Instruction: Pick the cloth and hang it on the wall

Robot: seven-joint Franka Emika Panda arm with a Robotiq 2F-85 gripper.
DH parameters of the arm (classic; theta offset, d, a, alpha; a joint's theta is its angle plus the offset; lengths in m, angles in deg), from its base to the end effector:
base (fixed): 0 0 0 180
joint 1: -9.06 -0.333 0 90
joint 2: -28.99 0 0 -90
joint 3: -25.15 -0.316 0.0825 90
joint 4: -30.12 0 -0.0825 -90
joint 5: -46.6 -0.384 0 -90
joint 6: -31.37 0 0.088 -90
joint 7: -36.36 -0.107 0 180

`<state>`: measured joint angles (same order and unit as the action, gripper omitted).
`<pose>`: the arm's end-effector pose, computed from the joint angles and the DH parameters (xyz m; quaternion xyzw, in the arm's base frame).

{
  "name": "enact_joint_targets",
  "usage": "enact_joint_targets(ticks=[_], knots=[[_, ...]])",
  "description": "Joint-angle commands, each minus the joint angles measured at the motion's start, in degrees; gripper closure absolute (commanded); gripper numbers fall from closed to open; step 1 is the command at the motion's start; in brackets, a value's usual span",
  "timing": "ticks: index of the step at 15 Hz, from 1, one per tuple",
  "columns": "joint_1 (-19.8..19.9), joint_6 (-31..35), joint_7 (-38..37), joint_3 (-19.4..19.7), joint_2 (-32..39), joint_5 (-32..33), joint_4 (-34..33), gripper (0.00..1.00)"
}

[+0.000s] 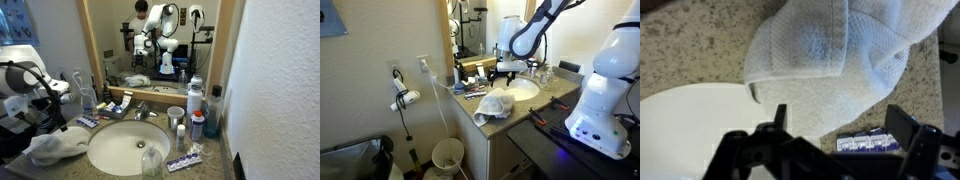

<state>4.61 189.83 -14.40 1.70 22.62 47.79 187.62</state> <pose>0.3593 0.1866 0.2612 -0.9800 0.1883 -0.0625 0.0170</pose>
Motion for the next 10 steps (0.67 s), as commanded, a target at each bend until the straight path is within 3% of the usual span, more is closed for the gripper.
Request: enact_joint_targets(ticks=[1, 3, 4, 6, 10], knots=[[0.65, 3.18, -6.57, -1.15, 9.37, 4.83, -3.24, 0.0], [0.06, 3.48, -11.09, -0.07, 12.25, 9.79, -3.97, 0.0], [-0.49, 3.72, -13.91, 0.75, 13.52, 13.33, -4.24, 0.25], [-1.68, 4.09, -19.17, 2.47, 15.55, 19.65, -5.07, 0.32], [-4.4, 4.4, -28.27, 5.97, 18.3, 30.54, -6.88, 0.65]])
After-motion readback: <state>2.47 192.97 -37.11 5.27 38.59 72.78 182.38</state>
